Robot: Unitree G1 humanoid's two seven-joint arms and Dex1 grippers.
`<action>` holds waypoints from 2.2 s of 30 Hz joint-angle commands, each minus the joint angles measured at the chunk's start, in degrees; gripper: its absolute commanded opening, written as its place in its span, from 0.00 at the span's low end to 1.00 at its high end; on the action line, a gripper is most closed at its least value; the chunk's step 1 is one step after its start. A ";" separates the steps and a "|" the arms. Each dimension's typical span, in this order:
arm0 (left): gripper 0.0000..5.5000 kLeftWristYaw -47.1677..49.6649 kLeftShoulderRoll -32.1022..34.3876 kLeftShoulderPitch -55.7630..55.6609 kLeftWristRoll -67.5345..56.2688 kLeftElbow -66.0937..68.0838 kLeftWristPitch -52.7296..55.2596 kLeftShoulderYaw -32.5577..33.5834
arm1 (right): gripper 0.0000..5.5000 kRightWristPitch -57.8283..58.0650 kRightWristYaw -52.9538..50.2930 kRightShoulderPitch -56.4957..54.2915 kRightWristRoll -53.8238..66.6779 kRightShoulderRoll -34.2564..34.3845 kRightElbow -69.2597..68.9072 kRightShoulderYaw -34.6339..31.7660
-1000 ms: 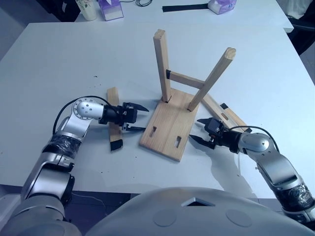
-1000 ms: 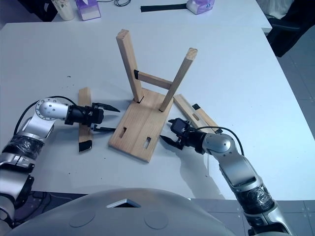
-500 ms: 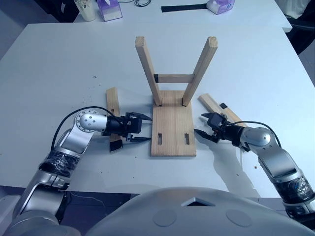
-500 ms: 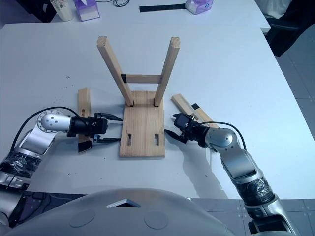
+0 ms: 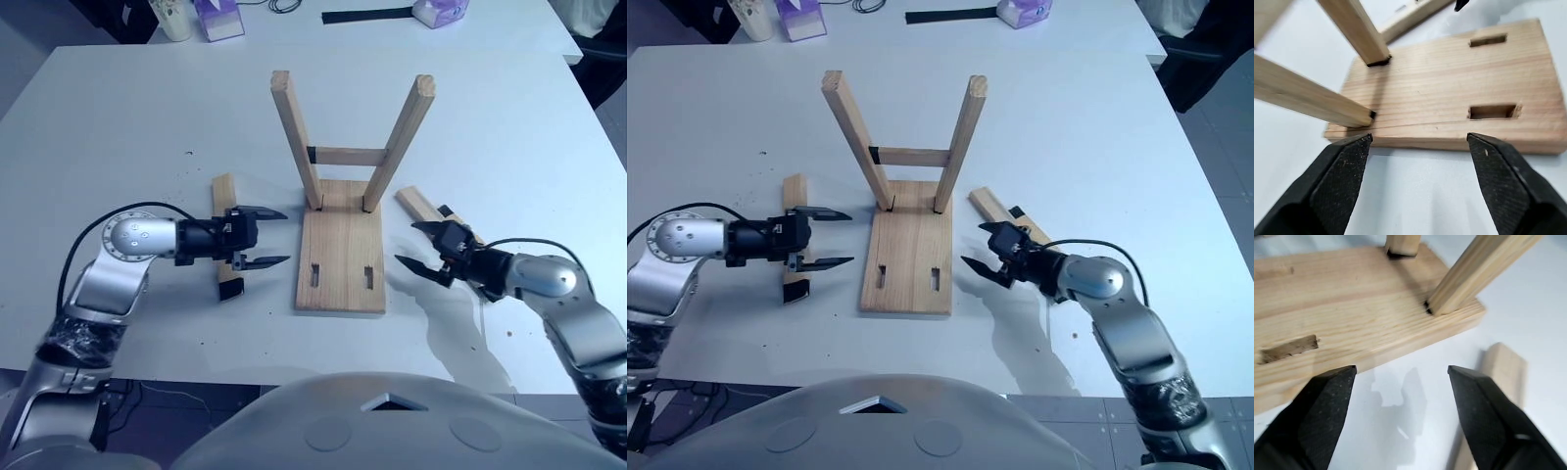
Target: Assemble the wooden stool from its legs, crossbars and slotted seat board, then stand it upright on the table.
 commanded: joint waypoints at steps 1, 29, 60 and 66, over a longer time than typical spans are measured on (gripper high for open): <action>0.65 6.59 0.46 2.89 -1.25 -3.32 4.84 7.27 | 0.62 4.63 1.35 4.10 7.72 -1.86 -5.21 -11.54; 0.65 26.17 -9.94 5.98 6.57 -4.47 7.76 4.90 | 0.62 -9.35 2.33 -0.26 -2.30 -3.80 28.14 -8.91; 0.69 32.20 -14.82 -1.78 -29.25 -17.70 32.06 21.69 | 0.24 -12.95 6.29 -9.73 12.05 -3.45 28.35 -16.35; 0.80 31.63 -12.59 -3.86 -54.97 -21.96 38.42 25.73 | 0.24 4.90 14.17 -16.31 39.79 -8.15 16.83 -24.96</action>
